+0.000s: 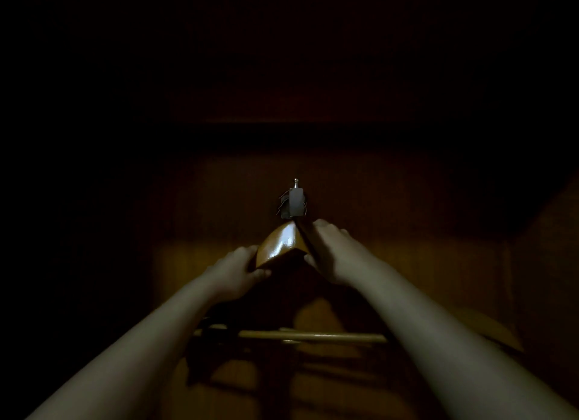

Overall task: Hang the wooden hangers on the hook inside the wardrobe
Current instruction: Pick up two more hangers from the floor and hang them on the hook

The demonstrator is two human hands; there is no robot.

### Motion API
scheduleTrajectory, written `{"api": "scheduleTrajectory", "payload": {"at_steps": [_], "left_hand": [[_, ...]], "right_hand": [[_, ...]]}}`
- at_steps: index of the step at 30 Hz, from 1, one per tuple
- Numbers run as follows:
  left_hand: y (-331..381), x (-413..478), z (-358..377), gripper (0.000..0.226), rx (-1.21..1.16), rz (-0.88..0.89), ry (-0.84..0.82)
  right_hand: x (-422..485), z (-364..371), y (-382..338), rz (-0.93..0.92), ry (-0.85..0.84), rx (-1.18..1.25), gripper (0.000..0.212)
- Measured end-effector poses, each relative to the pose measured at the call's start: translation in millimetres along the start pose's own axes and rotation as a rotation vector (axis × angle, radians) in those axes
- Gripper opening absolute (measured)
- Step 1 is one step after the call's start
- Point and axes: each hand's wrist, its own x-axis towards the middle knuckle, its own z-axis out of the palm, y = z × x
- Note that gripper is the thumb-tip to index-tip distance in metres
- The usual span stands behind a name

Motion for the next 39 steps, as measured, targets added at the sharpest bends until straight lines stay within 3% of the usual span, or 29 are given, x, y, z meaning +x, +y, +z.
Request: {"api": "scheduleTrajectory", "payload": {"at_steps": [5,11,20,23,26,29,32,35,39], "left_hand": [[-3.4,-11.5,13.7,0.062,-0.021,0.051,-0.009],[-12.9,-17.0,40.0,0.065,0.275,0.114,0.285],[-13.7,-15.7,44.5,0.049,0.319,0.148,0.409],[-10.1,-17.5,46.3,0.044,0.343,0.086,0.377],[-10.6,-28.6,51.8,0.059,0.373,0.038,0.364],[-15.4,-60.8,65.9,0.070,0.358,0.148,0.385],[-17.9,-99.2,79.8,0.084,0.300,0.238,0.329],[-13.5,-131.5,93.0,0.072,0.247,0.307,0.221],[-4.6,-171.7,121.8,0.046,0.171,0.329,0.066]], "right_hand": [[-9.2,9.3,3.7,0.077,-0.002,0.176,0.067],[-15.4,43.1,23.6,0.008,0.151,0.358,0.073],[-6.3,58.9,32.5,-0.031,0.300,0.174,0.076],[-12.7,54.4,30.0,-0.013,0.304,0.044,0.075],[-31.4,52.5,23.2,-0.096,0.331,-0.037,0.069],[-54.8,68.6,25.6,-0.155,0.410,-0.248,0.068],[-80.9,80.1,32.5,-0.172,0.423,-0.298,0.052],[-117.5,85.4,39.2,-0.197,0.360,-0.212,0.046],[-177.5,91.6,45.1,-0.158,0.153,-0.103,0.039]]}}
